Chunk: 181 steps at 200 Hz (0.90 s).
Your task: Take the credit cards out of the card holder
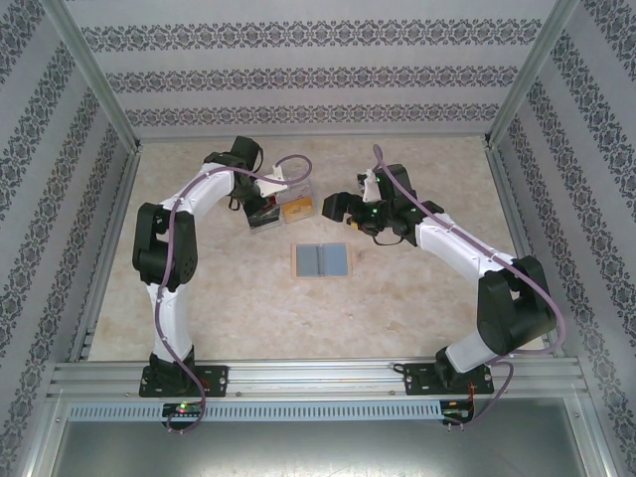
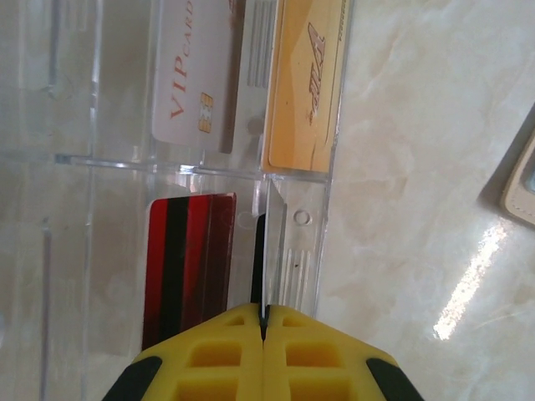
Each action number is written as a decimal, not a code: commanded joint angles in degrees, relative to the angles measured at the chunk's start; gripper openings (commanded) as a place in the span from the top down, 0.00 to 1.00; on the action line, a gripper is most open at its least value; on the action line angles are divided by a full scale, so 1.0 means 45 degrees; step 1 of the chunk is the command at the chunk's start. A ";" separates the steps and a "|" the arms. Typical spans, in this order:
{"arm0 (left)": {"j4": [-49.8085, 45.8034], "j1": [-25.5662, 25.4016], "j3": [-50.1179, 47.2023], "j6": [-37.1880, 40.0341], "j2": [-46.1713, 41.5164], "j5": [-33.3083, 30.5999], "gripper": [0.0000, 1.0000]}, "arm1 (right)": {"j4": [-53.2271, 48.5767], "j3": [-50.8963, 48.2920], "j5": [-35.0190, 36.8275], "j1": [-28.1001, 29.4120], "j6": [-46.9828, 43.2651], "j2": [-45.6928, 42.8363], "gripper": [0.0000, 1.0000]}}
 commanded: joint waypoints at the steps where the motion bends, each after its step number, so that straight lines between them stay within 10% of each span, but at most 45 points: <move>1: -0.0295 0.0122 0.0551 0.0361 0.0307 -0.0244 1.00 | -0.0160 0.0416 0.0229 0.0176 0.0110 0.0012 0.02; 46: -0.0153 0.0120 0.0503 0.0137 -0.0130 -0.0468 0.75 | 0.0124 0.0320 0.0137 0.0189 0.0303 0.0018 0.02; 98: -0.0156 0.0123 0.0640 -0.0487 -0.0914 -0.0131 0.71 | -0.0152 0.0134 0.0570 0.0328 0.0144 -0.0064 0.02; 143: 0.1339 0.0122 -0.0291 -0.2669 -0.3115 0.1492 0.63 | -0.1125 0.0127 0.2145 0.1262 -0.0055 0.0144 0.02; 181: 0.3614 0.0132 -0.1796 -0.6678 -0.4779 -0.0703 0.47 | -0.2468 0.0621 0.4202 0.2683 -0.0458 0.1259 0.14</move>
